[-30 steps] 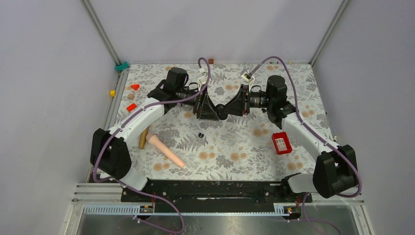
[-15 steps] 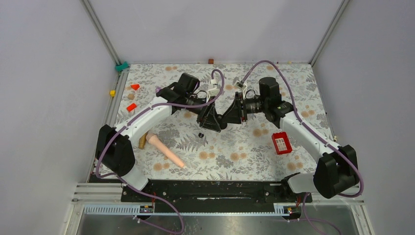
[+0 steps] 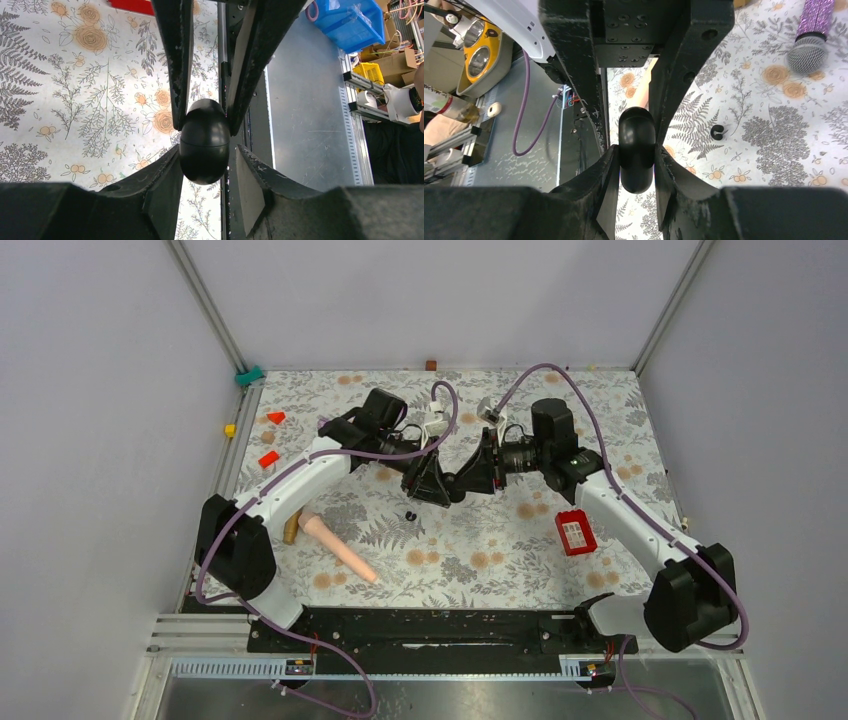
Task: Insert the wireless bluetooth earbuds into the charging case
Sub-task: Open the charging case.
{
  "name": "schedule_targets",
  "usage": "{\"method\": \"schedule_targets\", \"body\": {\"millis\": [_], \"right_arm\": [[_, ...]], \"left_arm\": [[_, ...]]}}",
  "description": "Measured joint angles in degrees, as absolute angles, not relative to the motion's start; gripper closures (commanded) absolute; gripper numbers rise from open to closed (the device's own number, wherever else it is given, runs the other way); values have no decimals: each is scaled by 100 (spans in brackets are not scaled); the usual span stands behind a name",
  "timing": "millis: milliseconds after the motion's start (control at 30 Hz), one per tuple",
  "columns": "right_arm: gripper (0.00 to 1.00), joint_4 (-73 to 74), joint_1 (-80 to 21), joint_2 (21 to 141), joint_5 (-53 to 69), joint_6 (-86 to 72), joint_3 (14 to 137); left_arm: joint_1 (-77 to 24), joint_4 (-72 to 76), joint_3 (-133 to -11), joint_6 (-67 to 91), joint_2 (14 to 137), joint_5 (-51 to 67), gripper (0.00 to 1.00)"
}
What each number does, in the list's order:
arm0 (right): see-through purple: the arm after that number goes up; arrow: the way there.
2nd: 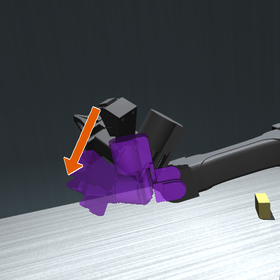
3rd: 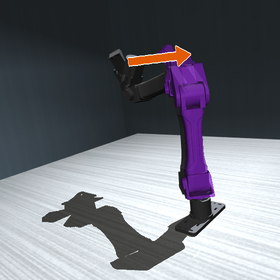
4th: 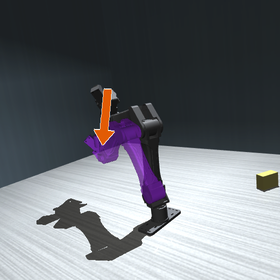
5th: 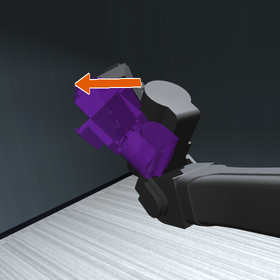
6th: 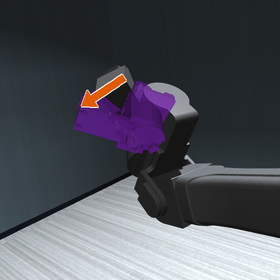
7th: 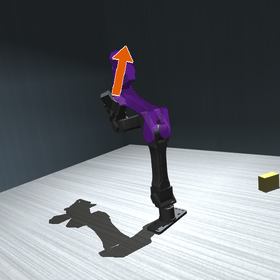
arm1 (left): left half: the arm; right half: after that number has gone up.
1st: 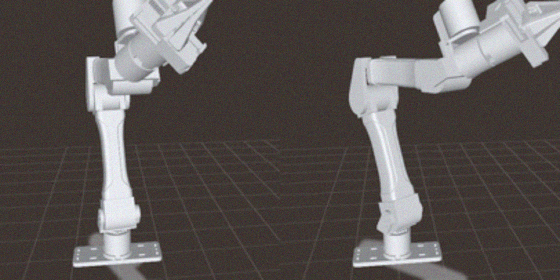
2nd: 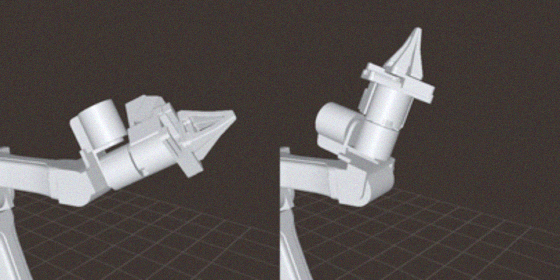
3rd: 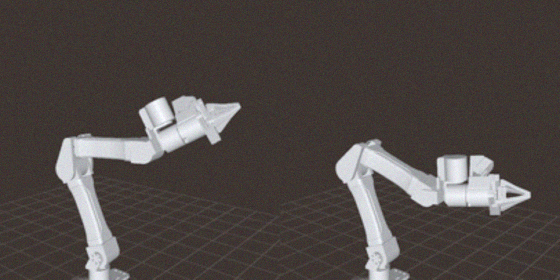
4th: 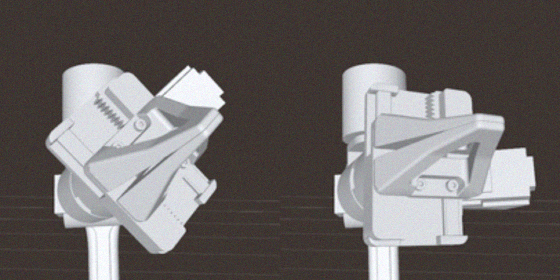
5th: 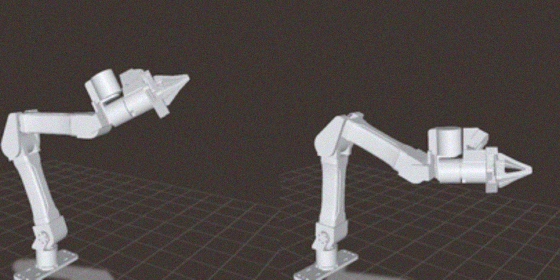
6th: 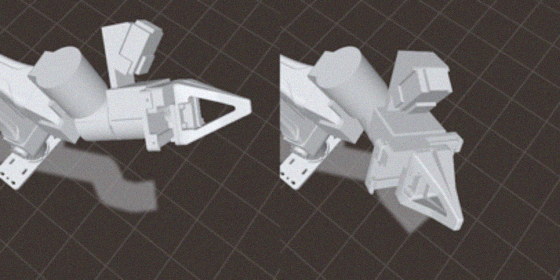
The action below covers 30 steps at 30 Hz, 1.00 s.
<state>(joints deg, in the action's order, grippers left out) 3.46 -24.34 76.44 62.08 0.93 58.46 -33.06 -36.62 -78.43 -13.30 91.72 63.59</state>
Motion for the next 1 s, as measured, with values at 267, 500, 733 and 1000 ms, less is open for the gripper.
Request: {"method": "schedule_targets", "body": {"millis": [267,500,733,1000], "right_arm": [[80,82,-2434,7502,6090,60,5822],[80,93,-2434,7502,6093,75,5822],[80,108,-2434,7502,6051,93,5822],[75,152,-2434,7502,5986,86,5822]], "left_arm": [[-3306,-3592,-7865,-1184,9174,6359,60],[-3262,-3188,-7859,-812,9164,6318,65],[-3214,-2947,-7811,-609,9111,6316,75],[-3214,-2849,-7743,-611,9109,6316,92]]}}
